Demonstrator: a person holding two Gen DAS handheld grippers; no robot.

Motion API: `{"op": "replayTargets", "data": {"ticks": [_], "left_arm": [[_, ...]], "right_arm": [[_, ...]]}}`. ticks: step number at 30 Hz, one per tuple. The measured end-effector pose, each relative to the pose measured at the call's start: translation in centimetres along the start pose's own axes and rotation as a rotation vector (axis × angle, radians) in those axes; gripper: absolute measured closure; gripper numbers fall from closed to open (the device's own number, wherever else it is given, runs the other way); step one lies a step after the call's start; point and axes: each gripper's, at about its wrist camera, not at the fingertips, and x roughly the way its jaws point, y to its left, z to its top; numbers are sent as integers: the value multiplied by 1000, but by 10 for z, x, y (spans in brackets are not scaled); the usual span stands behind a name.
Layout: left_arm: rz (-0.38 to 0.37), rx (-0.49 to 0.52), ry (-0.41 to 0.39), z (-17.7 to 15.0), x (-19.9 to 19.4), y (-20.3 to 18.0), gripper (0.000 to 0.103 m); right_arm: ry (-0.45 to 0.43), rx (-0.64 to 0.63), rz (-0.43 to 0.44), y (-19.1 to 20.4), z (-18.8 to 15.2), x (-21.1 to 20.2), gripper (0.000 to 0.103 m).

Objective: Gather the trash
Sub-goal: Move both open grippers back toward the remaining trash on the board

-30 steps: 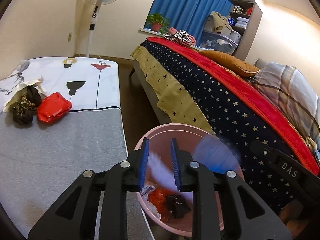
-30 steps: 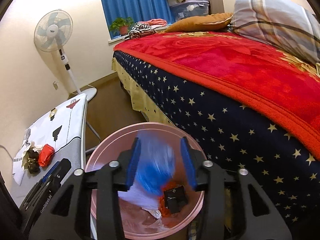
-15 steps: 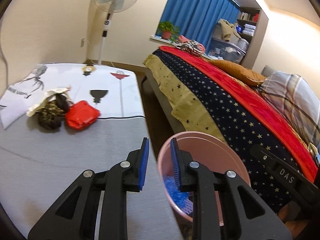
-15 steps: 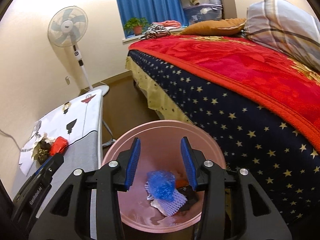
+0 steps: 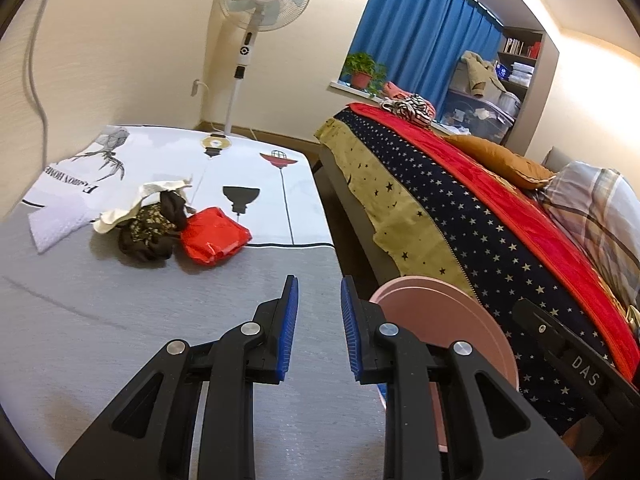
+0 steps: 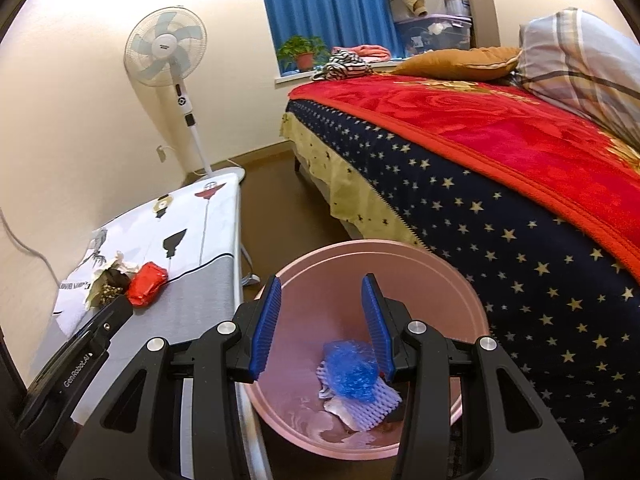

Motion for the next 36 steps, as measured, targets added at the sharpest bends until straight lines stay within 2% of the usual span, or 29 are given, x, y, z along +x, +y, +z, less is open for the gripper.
{"op": "replayTargets", "data": {"ticks": [23, 31, 36], "left_arm": [[69, -28, -22, 8, -2, 28, 81], [126, -49, -39, 12, -7, 50, 81], [188, -74, -71, 15, -14, 65, 81]], "right_arm": [[16, -33, 69, 28, -8, 17, 60], [23, -43, 116, 51, -10, 26, 60], [32, -59, 152, 65, -12, 31, 60]]}}
